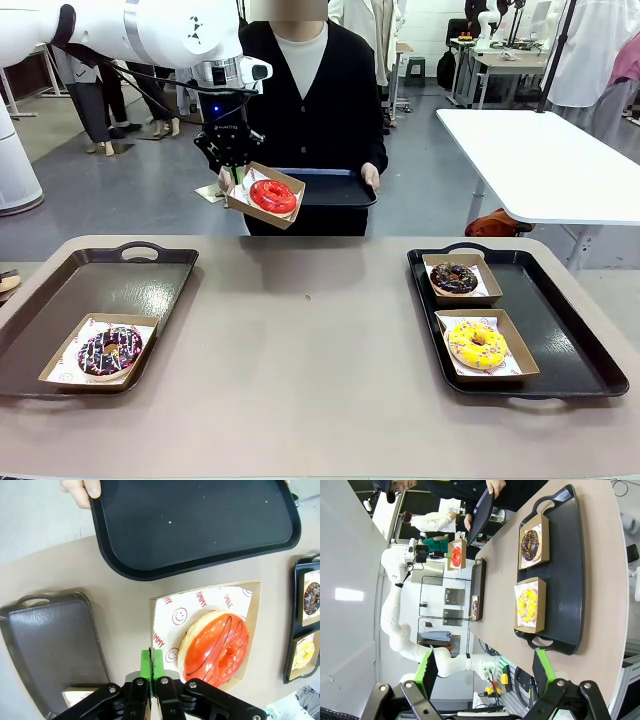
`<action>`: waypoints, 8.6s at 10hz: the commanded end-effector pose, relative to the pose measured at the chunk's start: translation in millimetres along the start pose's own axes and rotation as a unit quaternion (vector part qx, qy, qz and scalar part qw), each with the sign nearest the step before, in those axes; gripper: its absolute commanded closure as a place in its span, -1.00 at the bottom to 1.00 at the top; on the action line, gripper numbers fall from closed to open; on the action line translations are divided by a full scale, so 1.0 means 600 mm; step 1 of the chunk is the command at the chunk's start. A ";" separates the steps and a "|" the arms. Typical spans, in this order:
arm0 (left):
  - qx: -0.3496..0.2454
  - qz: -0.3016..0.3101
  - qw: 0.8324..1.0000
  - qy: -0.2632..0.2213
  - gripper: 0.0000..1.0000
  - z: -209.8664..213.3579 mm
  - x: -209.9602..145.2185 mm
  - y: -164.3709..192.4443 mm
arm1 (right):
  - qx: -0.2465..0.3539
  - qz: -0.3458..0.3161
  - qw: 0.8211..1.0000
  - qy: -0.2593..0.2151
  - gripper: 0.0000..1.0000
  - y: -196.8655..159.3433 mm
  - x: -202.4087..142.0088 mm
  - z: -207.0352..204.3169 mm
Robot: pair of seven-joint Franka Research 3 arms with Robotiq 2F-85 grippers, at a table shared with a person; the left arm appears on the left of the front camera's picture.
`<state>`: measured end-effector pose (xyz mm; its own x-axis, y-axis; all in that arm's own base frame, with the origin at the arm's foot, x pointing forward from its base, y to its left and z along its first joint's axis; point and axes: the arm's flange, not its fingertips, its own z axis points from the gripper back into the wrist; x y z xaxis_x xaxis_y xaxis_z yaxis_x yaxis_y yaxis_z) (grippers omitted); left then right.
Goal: Individually package the donuts and arrange them on the tray.
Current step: Place the picked Paper togo box on the Handle tray.
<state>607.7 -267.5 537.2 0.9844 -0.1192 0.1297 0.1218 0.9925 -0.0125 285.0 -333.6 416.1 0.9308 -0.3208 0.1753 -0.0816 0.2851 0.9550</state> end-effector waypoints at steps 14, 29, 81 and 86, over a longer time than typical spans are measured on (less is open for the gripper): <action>0.006 0.072 0.997 -0.003 0.97 -0.084 -0.240 0.399 | -0.002 -0.002 1.000 0.002 -1.00 -0.002 -0.004 0.000; 0.001 0.059 0.998 0.016 0.97 -0.165 -0.216 0.433 | -0.002 -0.002 1.000 0.002 -1.00 -0.002 -0.004 0.000; -0.567 0.212 0.788 -0.110 -1.00 -0.126 -0.538 0.899 | -0.002 -0.002 1.000 0.002 -1.00 -0.002 -0.004 0.000; -0.567 0.212 0.788 -0.110 -1.00 -0.126 -0.538 0.899 | -0.002 -0.002 1.000 0.002 -1.00 -0.002 -0.004 0.000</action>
<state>370.1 305.0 410.8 0.9355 0.3509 0.0422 -0.0526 0.2564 -0.9651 284.9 -333.5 415.4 0.9309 -0.3214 0.1737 -0.0802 0.2840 0.9555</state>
